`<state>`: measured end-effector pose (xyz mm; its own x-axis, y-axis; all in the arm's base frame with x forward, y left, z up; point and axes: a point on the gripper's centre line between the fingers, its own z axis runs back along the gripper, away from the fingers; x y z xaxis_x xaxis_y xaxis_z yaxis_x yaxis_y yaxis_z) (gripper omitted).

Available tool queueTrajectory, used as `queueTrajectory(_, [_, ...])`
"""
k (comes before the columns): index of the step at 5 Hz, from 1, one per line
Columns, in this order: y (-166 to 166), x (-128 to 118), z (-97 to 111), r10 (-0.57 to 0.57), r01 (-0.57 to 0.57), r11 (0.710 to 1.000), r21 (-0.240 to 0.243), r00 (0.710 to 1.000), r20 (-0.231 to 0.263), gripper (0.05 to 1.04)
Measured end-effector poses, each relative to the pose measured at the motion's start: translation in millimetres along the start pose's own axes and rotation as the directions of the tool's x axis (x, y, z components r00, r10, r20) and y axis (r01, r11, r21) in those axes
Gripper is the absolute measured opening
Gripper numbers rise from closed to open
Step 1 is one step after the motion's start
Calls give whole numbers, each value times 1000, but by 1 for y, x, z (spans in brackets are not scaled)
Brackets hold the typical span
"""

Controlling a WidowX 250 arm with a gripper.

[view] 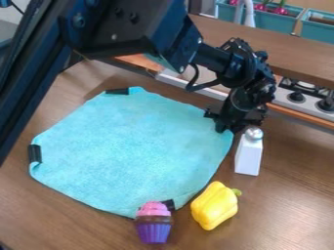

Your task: Fold the cloth from top right to bottom left

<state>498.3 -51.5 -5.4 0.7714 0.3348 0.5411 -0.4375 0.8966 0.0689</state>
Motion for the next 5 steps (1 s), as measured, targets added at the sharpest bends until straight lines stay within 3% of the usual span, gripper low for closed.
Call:
queueTrajectory(1, [-3,-2,0,-6,6,1000,-17,1000,-11,157])
queueTrajectory(2, [2,-3,1,-11,9,999,-38,1000,-28,66])
queueTrajectory(4, [23,17,44,58,-59,988,-141,998,-10,50])
queueTrajectory(5, [51,18,56,77,-76,983,-166,997,-1,50])
